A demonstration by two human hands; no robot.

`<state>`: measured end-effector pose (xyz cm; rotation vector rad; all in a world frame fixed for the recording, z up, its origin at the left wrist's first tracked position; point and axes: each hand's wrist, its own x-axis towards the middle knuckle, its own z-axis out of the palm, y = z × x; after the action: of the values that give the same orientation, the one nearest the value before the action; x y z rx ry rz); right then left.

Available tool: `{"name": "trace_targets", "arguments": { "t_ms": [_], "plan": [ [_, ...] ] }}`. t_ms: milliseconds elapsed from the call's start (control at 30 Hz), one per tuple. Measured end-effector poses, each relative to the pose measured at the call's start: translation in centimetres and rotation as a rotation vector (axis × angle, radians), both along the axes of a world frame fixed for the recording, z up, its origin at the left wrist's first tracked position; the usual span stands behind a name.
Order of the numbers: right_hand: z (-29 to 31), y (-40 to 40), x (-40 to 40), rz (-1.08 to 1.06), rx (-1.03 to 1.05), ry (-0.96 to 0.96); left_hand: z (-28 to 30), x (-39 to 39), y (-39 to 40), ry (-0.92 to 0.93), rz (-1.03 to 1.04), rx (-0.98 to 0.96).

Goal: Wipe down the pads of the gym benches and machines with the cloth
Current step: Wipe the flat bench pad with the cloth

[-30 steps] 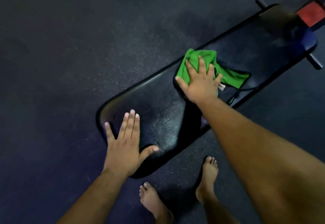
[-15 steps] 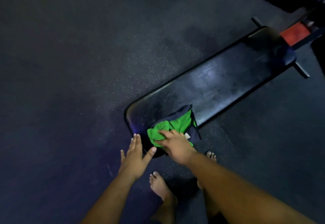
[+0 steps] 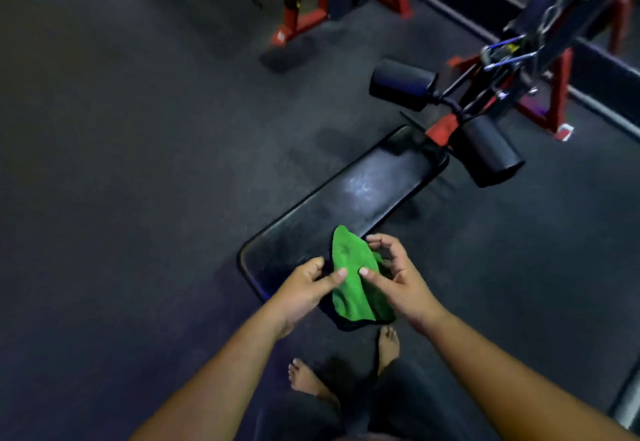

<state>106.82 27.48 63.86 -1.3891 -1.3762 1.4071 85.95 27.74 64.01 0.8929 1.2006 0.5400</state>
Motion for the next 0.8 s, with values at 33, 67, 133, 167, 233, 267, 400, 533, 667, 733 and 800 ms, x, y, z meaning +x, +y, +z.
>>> {"name": "trace_targets", "arguments": {
  "t_ms": [33,67,133,167,233,267,400,533,667,733,800],
  "plan": [
    [0.8,-0.4,0.7,-0.025,0.059,-0.037,1.4,1.4,-0.1,0.012,-0.031,0.041],
    [1.9,-0.8,1.7,-0.046,0.102,-0.071,2.9,2.9,-0.2,0.069,-0.062,0.111],
    [3.0,-0.9,2.8,-0.099,0.128,-0.146,4.3,4.6,0.2,0.244,-0.079,0.236],
    [3.9,-1.1,4.1,-0.142,0.123,-0.218,5.3,5.9,0.5,0.359,-0.109,0.324],
    [5.0,-1.6,7.1,-0.143,0.043,-0.529,7.6,7.6,1.2,0.697,-0.205,0.52],
    [5.7,-1.8,8.5,-0.073,0.001,-0.741,8.6,8.3,1.6,0.878,-0.272,0.657],
    [8.6,-1.7,13.3,0.085,0.217,-0.845,12.7,12.2,2.7,1.147,-0.638,1.006],
    [11.7,0.8,16.1,0.337,0.368,-0.431,17.7,15.9,4.4,1.017,-0.847,1.012],
    [12.0,1.7,19.3,0.348,0.105,-0.167,21.3,17.5,5.4,1.023,-0.737,1.091],
    [11.5,1.8,21.8,0.367,0.115,-0.295,22.2,17.9,5.8,1.06,-0.65,1.132],
    [11.1,1.3,24.2,0.396,0.145,-0.511,22.4,17.4,6.6,1.107,-0.543,1.115]
  ]
}}
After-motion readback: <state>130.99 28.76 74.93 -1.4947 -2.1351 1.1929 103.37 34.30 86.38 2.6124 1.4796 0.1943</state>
